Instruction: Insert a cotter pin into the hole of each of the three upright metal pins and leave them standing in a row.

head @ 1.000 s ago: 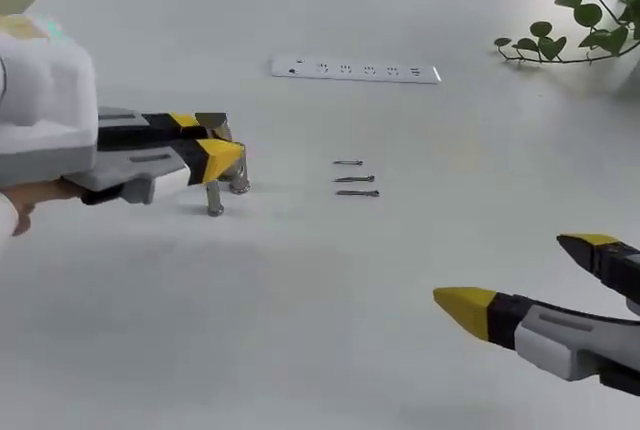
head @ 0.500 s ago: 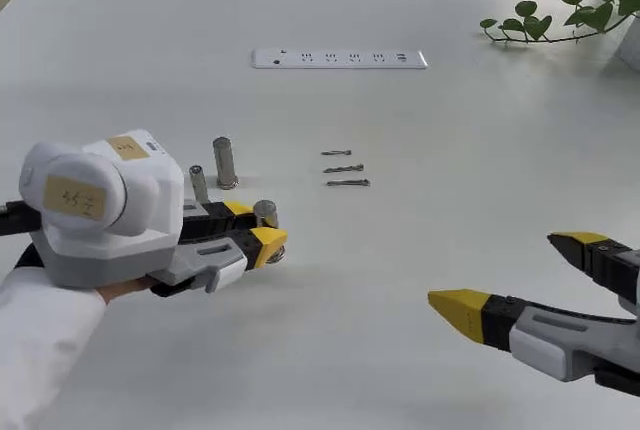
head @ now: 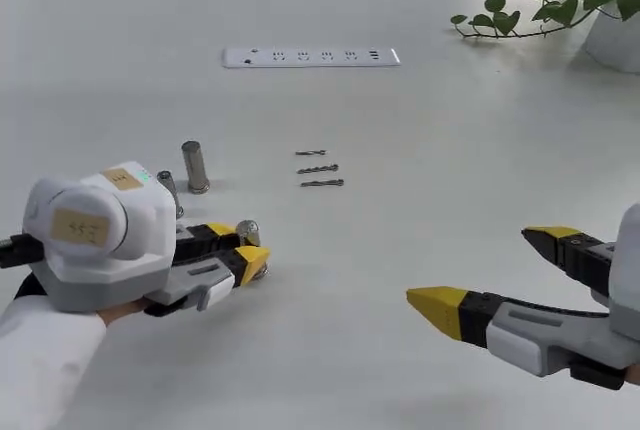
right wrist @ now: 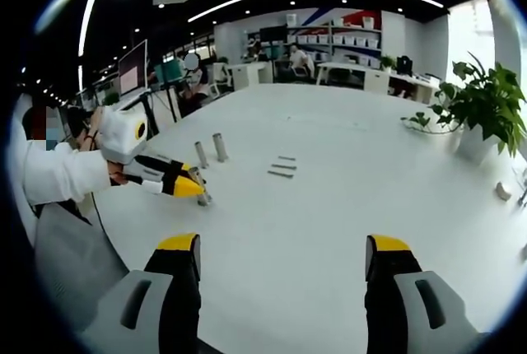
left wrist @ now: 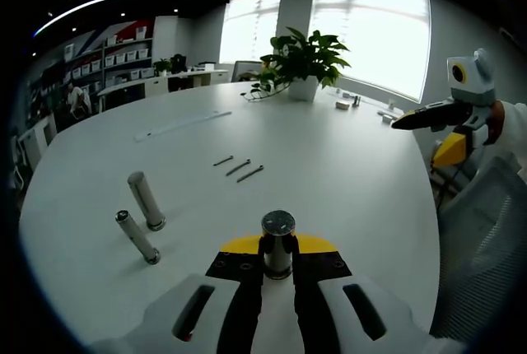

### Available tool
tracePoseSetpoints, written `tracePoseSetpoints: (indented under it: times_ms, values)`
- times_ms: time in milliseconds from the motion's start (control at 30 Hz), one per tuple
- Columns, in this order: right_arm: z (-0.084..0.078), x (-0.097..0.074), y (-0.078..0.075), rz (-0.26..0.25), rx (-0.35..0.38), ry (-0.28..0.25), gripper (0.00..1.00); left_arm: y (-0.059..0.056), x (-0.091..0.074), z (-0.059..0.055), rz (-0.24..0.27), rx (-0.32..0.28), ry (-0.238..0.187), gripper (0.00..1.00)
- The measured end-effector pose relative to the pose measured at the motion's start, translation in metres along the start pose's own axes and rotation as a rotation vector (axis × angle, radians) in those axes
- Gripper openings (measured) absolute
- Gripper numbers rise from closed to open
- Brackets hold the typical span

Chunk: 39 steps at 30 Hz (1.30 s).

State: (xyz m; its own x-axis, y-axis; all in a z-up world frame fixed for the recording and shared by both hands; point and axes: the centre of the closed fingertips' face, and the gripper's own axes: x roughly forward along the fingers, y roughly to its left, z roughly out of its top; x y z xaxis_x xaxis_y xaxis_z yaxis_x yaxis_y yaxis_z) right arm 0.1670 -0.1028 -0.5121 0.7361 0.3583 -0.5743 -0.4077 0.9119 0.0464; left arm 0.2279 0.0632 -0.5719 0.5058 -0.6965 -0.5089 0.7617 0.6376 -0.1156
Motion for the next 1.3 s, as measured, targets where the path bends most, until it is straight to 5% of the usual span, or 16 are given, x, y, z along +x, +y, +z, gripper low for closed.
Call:
tracePoseSetpoints:
  times_ms: [333,1000,1067,1200,1300]
  values:
    - [-0.003,0.001,0.002,0.002,0.005,0.004,0.79,0.006,0.0,-0.009,0.004,0.031,0.025,0.1]
    - [-0.001,0.002,0.003,-0.003,0.013,-0.005,0.79,0.009,-0.002,-0.008,0.01,0.075,-0.013,0.11]
    - [-0.001,0.002,0.003,-0.001,0.013,-0.006,0.79,0.012,-0.003,-0.008,0.026,0.094,-0.003,0.16]
    - [0.0,0.003,0.004,0.003,0.008,-0.006,0.79,0.011,-0.007,-0.007,0.006,0.096,0.002,0.45]
    - [0.001,0.003,0.005,0.005,0.006,-0.006,0.79,-0.002,-0.013,-0.006,-0.064,0.043,-0.017,0.57]
